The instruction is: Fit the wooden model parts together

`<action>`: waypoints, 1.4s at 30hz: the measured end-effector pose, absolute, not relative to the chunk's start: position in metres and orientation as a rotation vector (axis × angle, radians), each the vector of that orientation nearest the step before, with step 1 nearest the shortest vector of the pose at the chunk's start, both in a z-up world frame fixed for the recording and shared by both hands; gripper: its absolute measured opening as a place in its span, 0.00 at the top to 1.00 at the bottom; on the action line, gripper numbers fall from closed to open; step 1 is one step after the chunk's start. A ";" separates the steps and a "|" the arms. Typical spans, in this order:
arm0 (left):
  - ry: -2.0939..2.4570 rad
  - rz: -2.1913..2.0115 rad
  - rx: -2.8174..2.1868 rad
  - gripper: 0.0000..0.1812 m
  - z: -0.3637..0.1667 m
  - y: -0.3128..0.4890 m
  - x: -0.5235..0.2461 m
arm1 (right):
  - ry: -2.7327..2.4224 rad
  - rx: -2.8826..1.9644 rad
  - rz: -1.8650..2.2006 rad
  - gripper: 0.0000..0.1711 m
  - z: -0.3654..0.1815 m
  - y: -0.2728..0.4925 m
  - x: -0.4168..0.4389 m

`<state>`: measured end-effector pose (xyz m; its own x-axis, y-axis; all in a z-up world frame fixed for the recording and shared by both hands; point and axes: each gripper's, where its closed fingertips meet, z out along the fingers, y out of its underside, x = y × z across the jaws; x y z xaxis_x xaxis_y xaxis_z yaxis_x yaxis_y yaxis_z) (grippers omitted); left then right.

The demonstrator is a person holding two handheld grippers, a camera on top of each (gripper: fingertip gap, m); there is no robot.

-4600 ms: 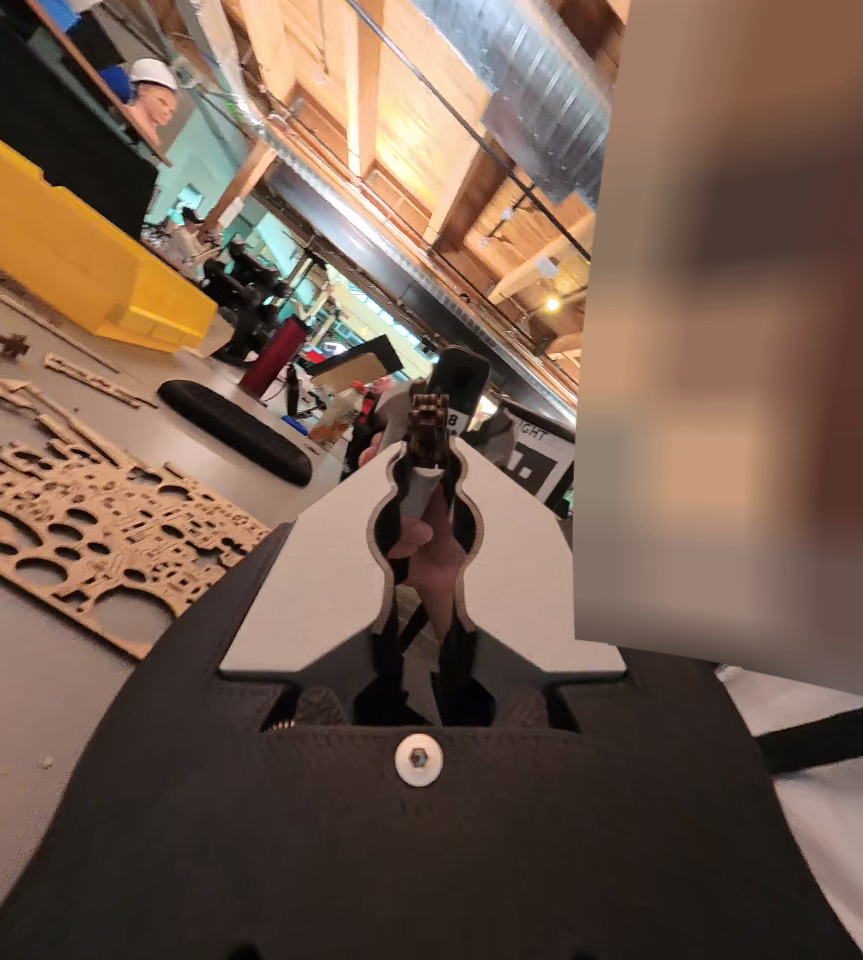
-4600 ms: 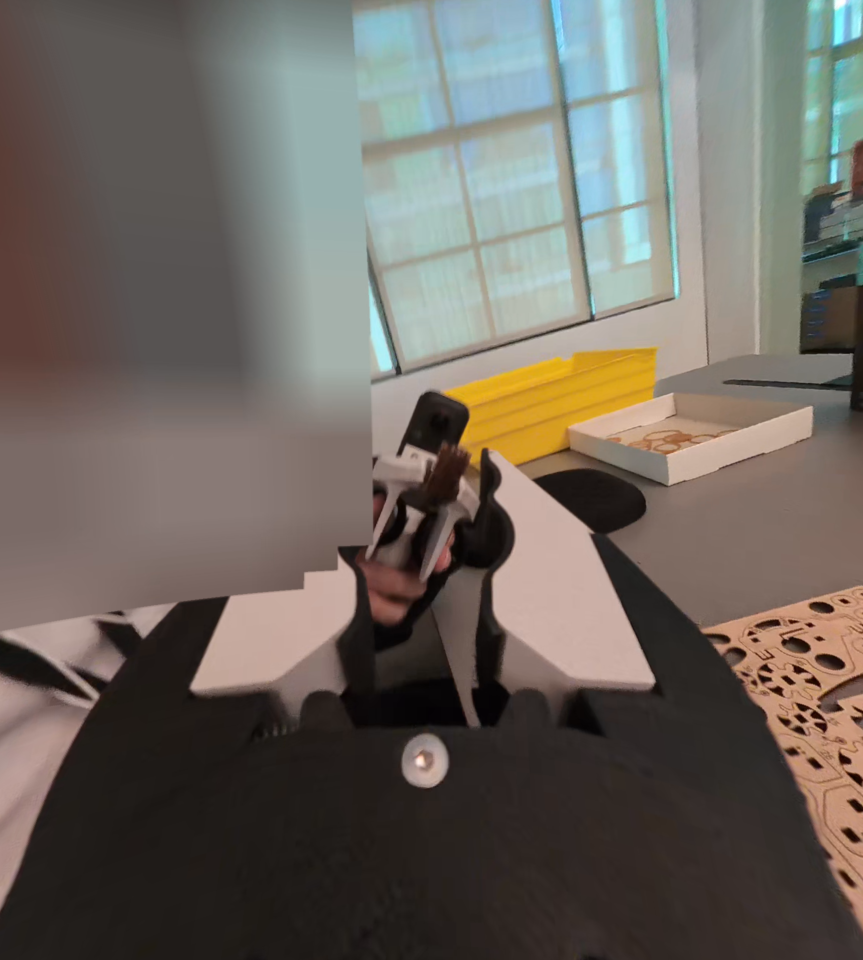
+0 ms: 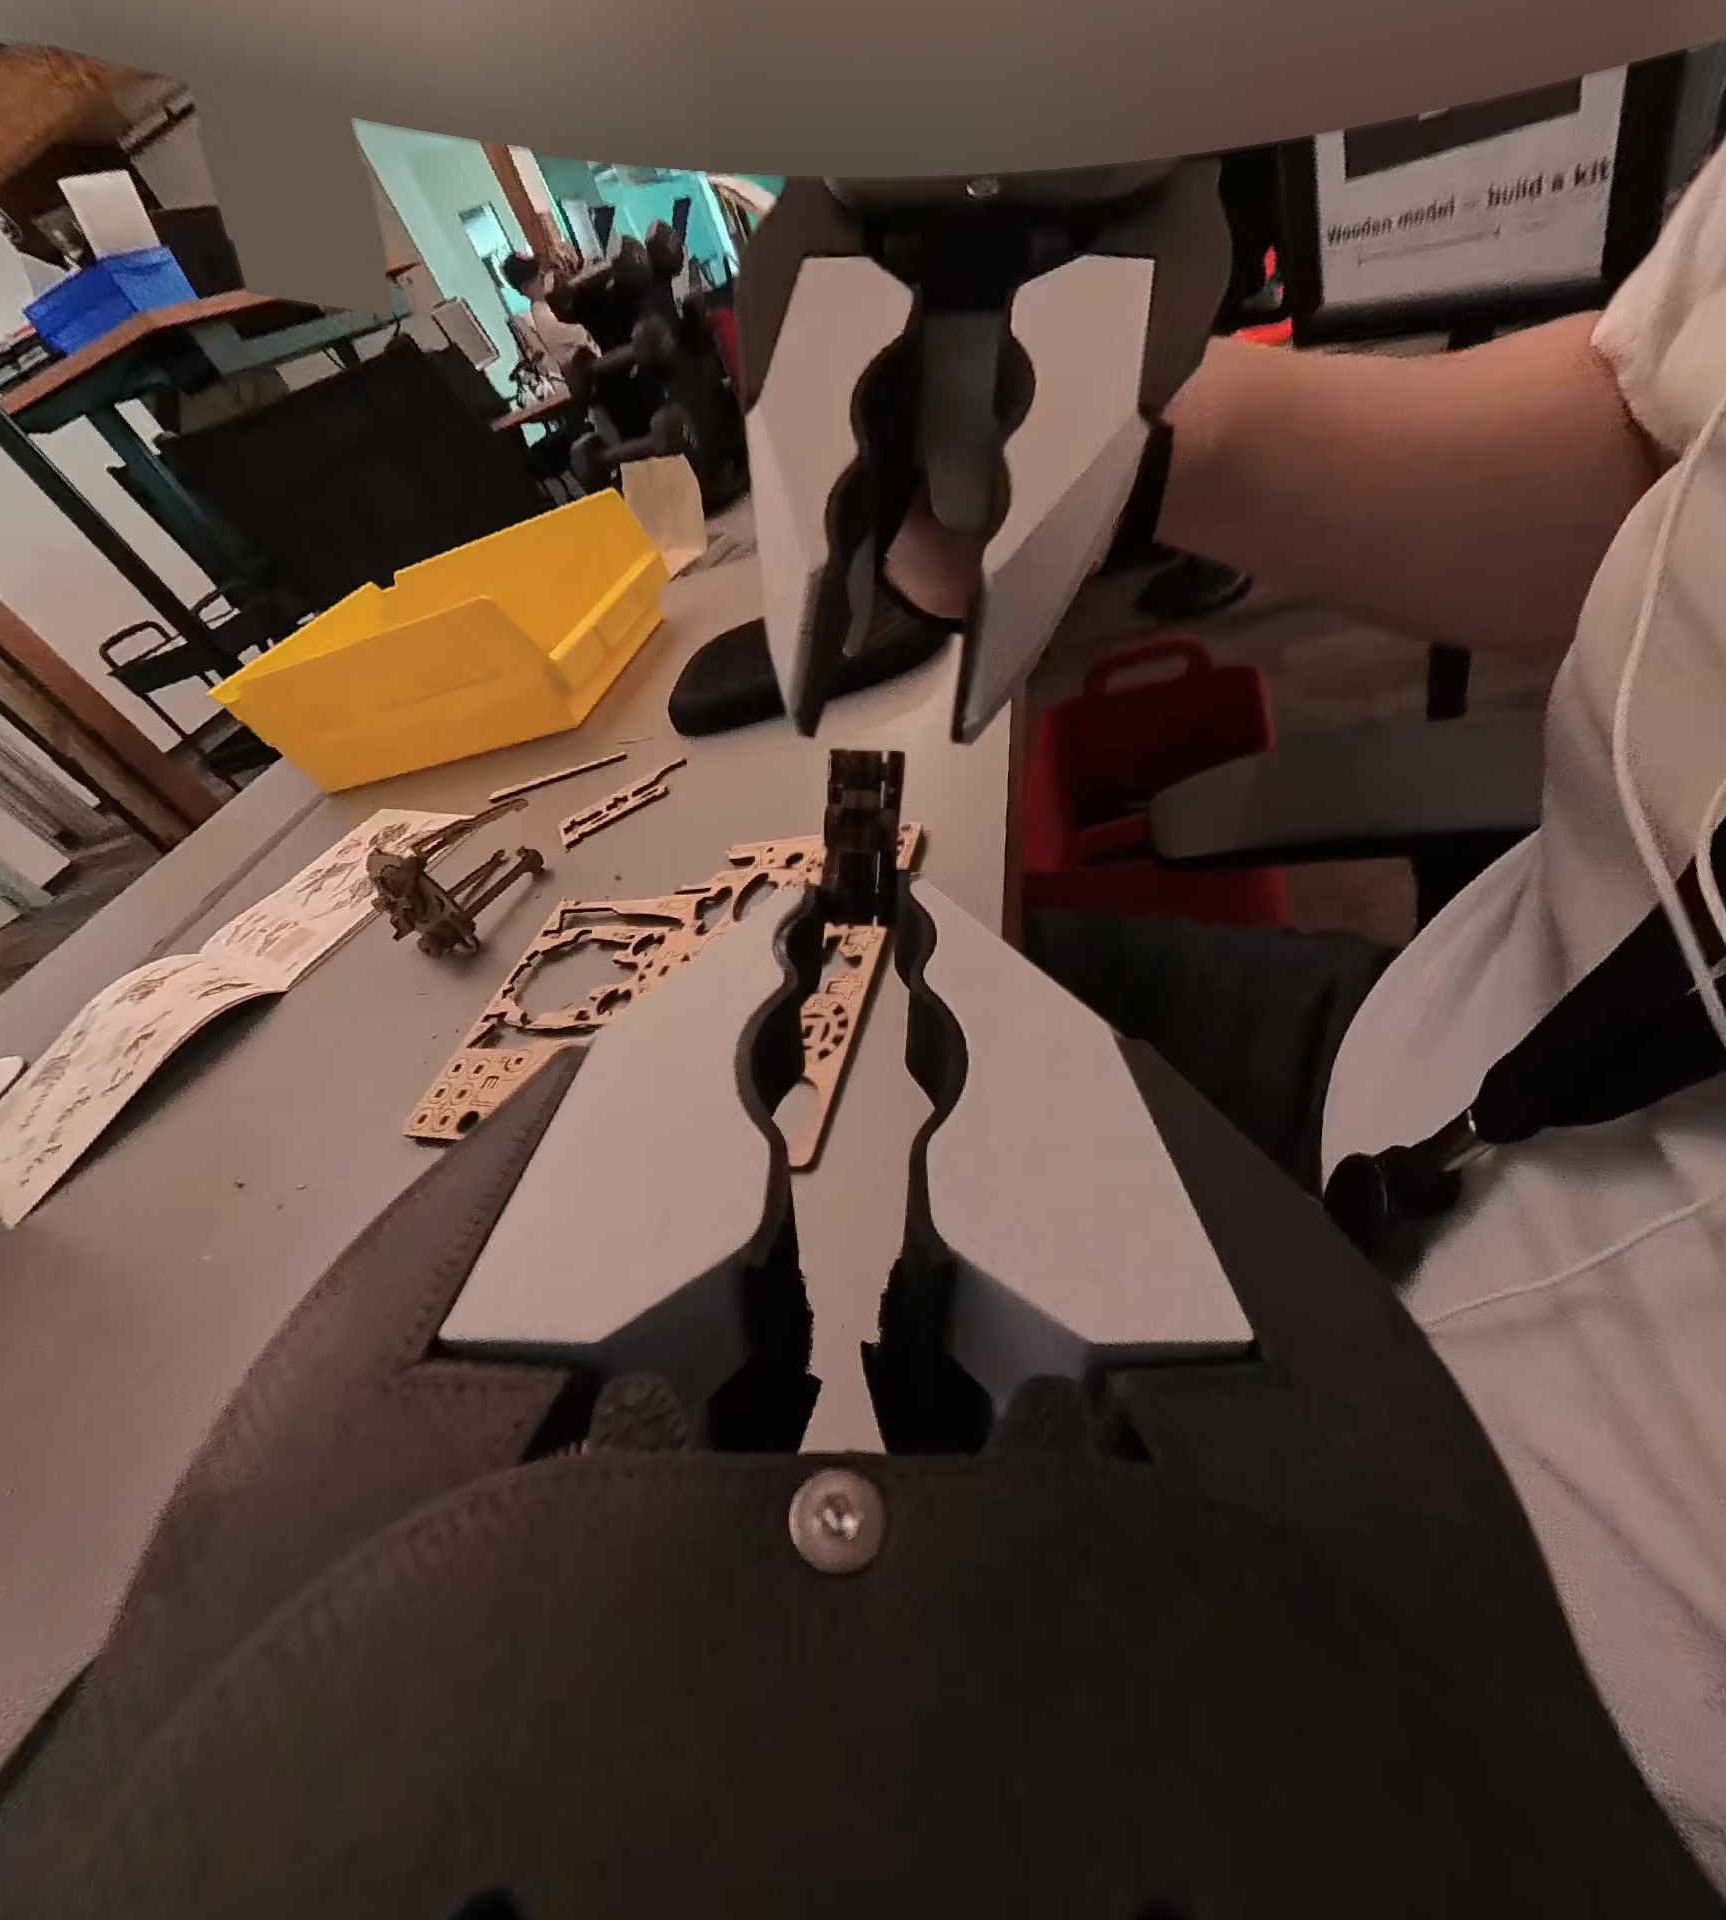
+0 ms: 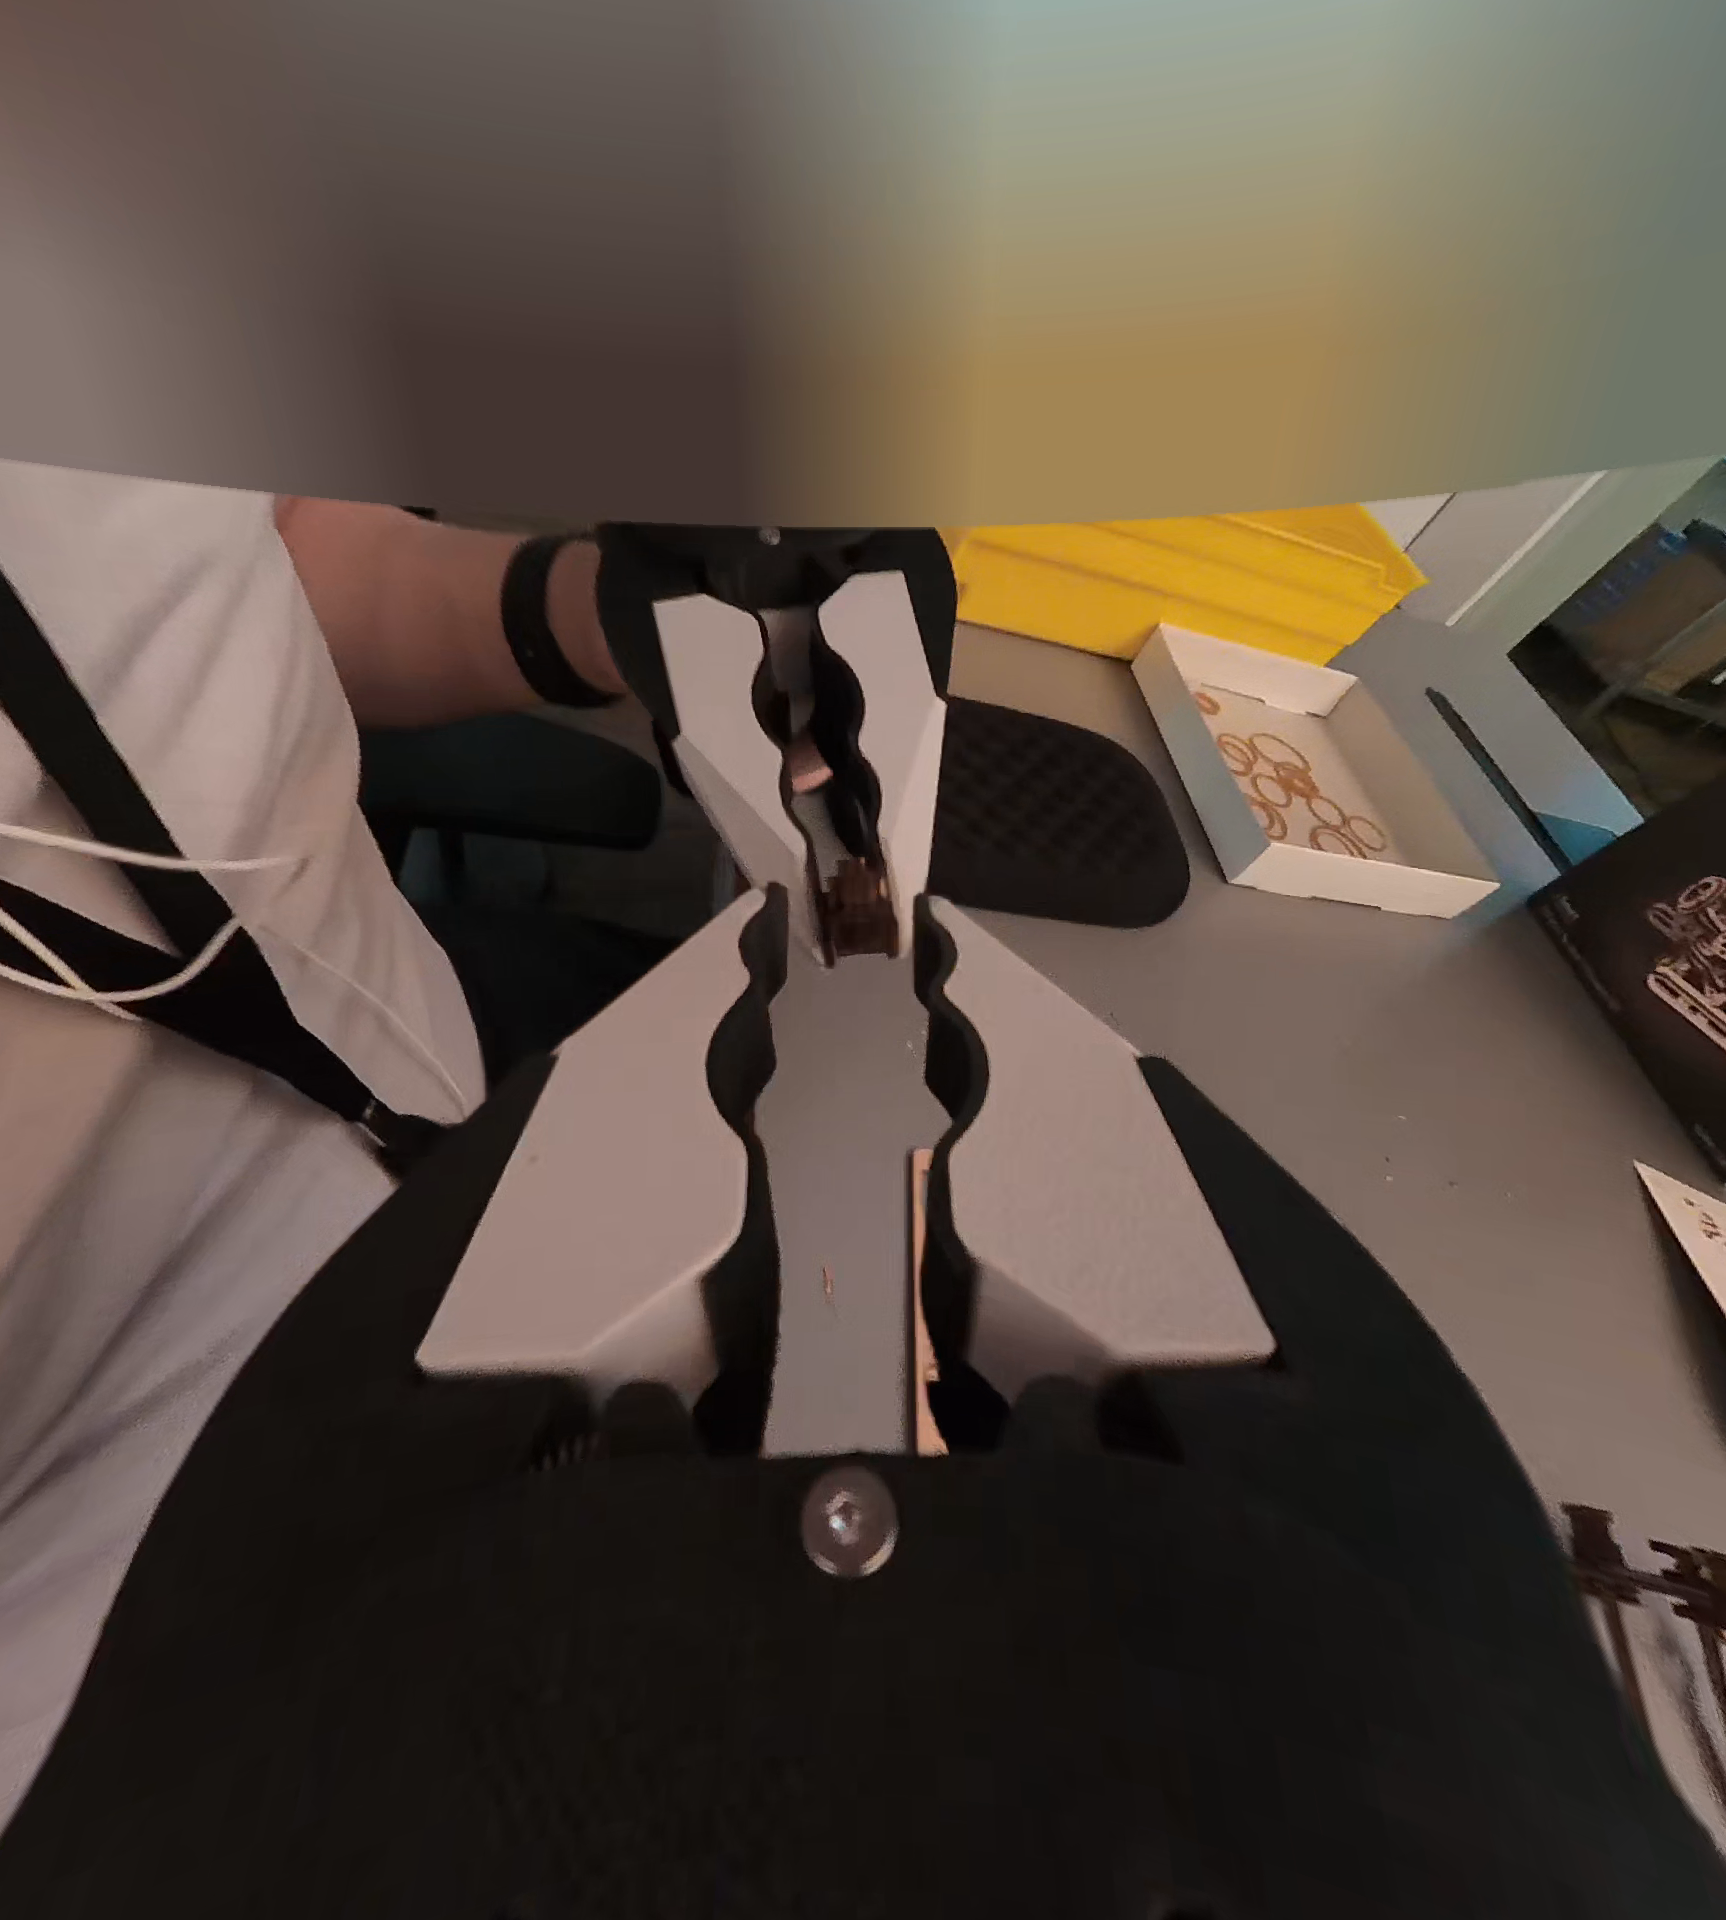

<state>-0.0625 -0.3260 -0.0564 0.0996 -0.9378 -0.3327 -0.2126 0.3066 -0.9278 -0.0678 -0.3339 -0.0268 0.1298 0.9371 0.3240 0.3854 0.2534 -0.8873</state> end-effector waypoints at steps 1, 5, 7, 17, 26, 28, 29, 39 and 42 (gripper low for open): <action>1.399 -0.755 -1.162 0.94 -0.058 -0.326 -0.062 | -1.468 -1.321 0.624 0.87 -0.030 -0.332 -0.068; 1.438 -0.707 -1.172 0.94 -0.062 -0.327 -0.062 | -1.539 -1.321 0.567 0.92 -0.040 -0.332 -0.070; 1.447 -0.697 -1.175 0.94 -0.064 -0.328 -0.063 | -1.558 -1.317 0.552 0.92 -0.041 -0.333 -0.071; 1.454 -0.692 -1.185 0.93 -0.068 -0.329 -0.062 | -1.589 -1.333 0.546 0.93 -0.048 -0.332 -0.073; 1.491 -0.628 -1.184 0.94 -0.077 -0.329 -0.062 | -1.607 -1.334 0.544 0.93 -0.057 -0.333 -0.071; 1.495 -0.624 -1.192 0.94 -0.079 -0.329 -0.062 | -1.598 -1.343 0.542 0.93 -0.059 -0.332 -0.072; 1.500 -0.627 -1.196 0.94 -0.081 -0.329 -0.062 | -1.597 -1.347 0.547 0.94 -0.061 -0.333 -0.072; 1.521 -0.604 -1.218 0.94 -0.087 -0.327 -0.062 | -1.540 -1.364 0.546 0.94 -0.066 -0.331 -0.070; 1.501 -0.660 -1.252 0.94 -0.087 -0.326 -0.061 | -1.518 -1.361 0.556 0.93 -0.066 -0.329 -0.070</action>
